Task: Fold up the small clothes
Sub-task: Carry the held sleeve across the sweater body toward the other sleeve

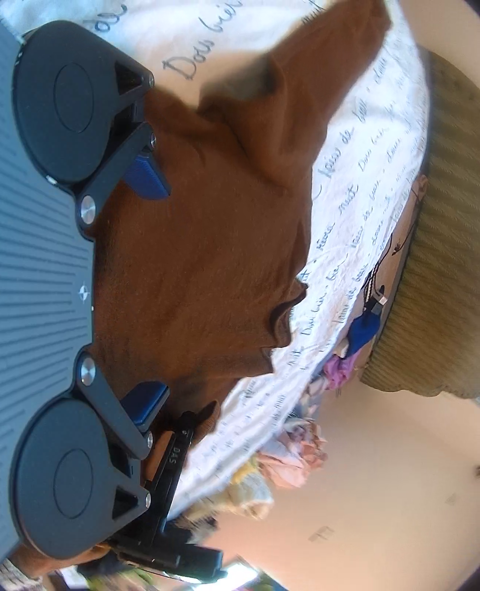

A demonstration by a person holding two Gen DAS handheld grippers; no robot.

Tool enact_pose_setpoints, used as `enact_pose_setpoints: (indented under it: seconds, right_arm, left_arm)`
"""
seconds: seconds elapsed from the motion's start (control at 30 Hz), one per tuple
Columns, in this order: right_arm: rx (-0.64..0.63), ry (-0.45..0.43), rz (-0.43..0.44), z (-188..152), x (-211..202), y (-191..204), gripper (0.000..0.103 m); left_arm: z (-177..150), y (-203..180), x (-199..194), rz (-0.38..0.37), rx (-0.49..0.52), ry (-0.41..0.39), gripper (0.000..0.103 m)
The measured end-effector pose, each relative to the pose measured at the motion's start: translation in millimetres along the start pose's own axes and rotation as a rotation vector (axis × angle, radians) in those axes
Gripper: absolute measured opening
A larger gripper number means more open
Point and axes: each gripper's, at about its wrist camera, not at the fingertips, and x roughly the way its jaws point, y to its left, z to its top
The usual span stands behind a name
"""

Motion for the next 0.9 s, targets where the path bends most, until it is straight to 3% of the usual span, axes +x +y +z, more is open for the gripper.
enact_pose_setpoints:
  seconds: [0.13, 0.23, 0.37, 0.5, 0.6, 0.67, 0.7, 0.73, 0.77, 0.83, 0.9]
  right_arm:
    - [0.088, -0.01, 0.154, 7, -2, 32, 0.009]
    - [0.123, 0.015, 0.244, 1, 16, 61, 0.009]
    - [0.119, 0.053, 0.281, -12, 42, 103, 0.008]
    - [0.056, 0.081, 0.266, -27, 59, 136, 0.008]
    - [-0.018, 0.125, 0.241, -37, 73, 154, 0.011]
    - [-0.037, 0.099, 0.237, -41, 74, 156, 0.025]
    - [-0.035, 0.096, 0.258, -41, 73, 156, 0.056]
    - [-0.029, 0.096, 0.287, -40, 71, 156, 0.096]
    - [-0.026, 0.071, 0.302, -39, 62, 153, 0.103]
    - [-0.047, -0.011, 0.279, -37, 42, 151, 0.103]
    - [-0.062, 0.002, 0.276, -34, 27, 142, 0.103]
  left_arm:
    - [16, 24, -20, -0.069, -0.072, -0.015, 0.103]
    - [27, 37, -35, -0.038, -0.071, -0.036, 0.103]
    - [37, 54, -49, -0.02, -0.093, -0.035, 0.103]
    - [43, 68, -52, -0.014, -0.133, -0.019, 0.103]
    - [46, 78, -47, -0.053, -0.195, -0.004, 0.103]
    - [48, 83, -41, -0.096, -0.239, 0.015, 0.103]
    - [50, 83, -38, -0.092, -0.245, 0.021, 0.103]
    - [51, 82, -34, -0.092, -0.239, 0.019, 0.103]
    - [53, 80, -31, -0.1, -0.238, 0.02, 0.103]
    - [57, 80, -24, -0.143, -0.27, 0.033, 0.103]
    - [61, 77, -17, -0.198, -0.31, 0.042, 0.103]
